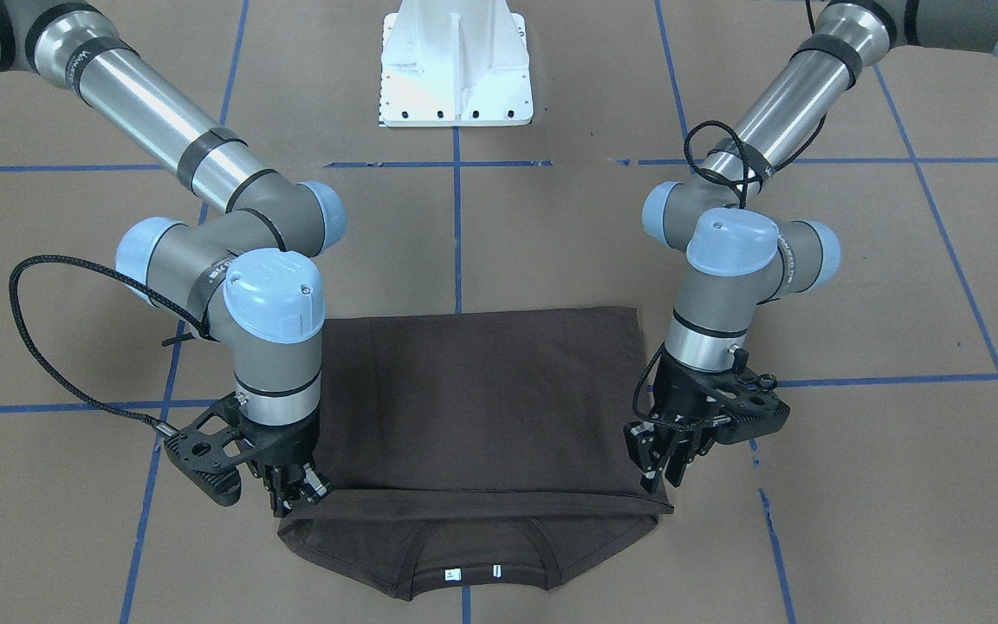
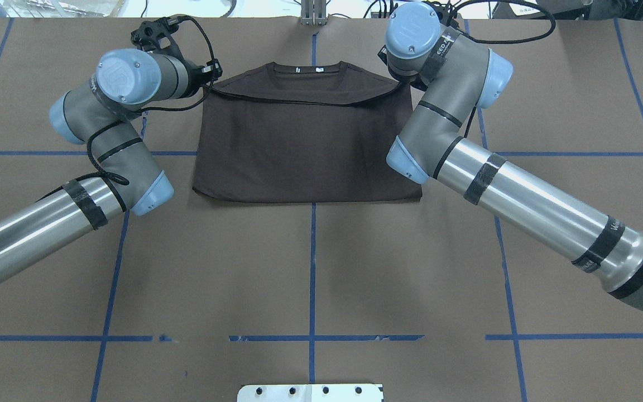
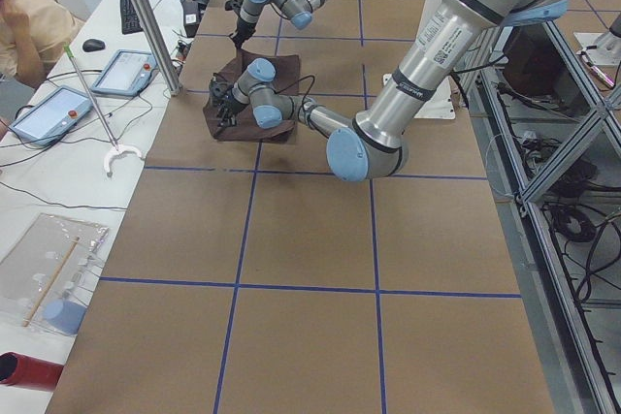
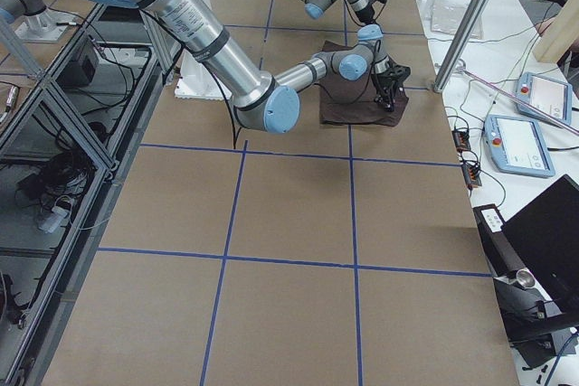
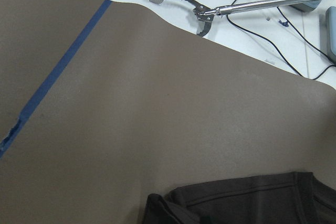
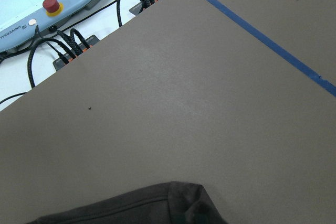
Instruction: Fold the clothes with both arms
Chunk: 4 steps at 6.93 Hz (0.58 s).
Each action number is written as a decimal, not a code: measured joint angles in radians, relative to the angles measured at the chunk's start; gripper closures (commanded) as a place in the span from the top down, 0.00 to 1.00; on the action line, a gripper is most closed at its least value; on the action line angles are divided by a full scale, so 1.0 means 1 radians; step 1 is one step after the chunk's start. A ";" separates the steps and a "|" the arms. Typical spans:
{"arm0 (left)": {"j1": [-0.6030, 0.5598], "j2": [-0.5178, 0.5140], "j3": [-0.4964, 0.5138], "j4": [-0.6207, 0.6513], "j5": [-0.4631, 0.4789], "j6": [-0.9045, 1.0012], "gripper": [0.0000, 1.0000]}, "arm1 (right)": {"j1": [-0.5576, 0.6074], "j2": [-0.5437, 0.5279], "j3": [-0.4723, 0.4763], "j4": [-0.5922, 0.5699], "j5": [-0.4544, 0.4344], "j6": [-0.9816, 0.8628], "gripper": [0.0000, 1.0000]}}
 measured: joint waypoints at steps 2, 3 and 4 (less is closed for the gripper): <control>-0.001 0.016 -0.033 -0.022 -0.002 -0.023 0.43 | -0.004 -0.125 0.163 0.001 0.032 0.005 0.43; -0.002 0.025 -0.038 -0.043 -0.002 -0.027 0.43 | -0.021 -0.182 0.232 0.001 0.041 0.011 0.44; -0.002 0.037 -0.039 -0.087 -0.003 -0.028 0.43 | -0.061 -0.250 0.321 0.000 0.050 0.031 0.47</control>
